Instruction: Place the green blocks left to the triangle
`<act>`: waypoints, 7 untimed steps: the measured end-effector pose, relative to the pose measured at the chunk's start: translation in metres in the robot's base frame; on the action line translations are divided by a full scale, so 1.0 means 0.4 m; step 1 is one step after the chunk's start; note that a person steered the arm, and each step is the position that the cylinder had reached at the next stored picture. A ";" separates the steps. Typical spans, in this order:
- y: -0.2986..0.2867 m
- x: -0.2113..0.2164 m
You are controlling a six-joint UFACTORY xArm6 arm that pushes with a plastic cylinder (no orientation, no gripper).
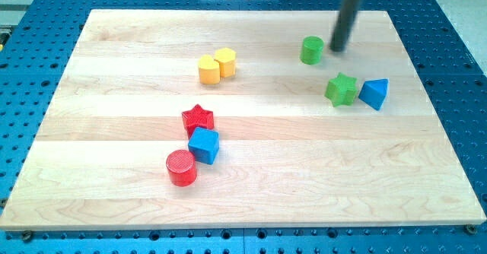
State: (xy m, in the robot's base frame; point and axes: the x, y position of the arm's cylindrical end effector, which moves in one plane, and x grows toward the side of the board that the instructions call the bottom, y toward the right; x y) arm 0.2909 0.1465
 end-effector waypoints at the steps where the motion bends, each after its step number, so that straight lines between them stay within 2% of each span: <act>1: -0.121 0.119; 2: -0.125 0.237; 3: -0.124 0.111; 4: -0.263 0.176; 5: -0.328 0.245; 6: -0.227 0.317; 7: -0.246 0.242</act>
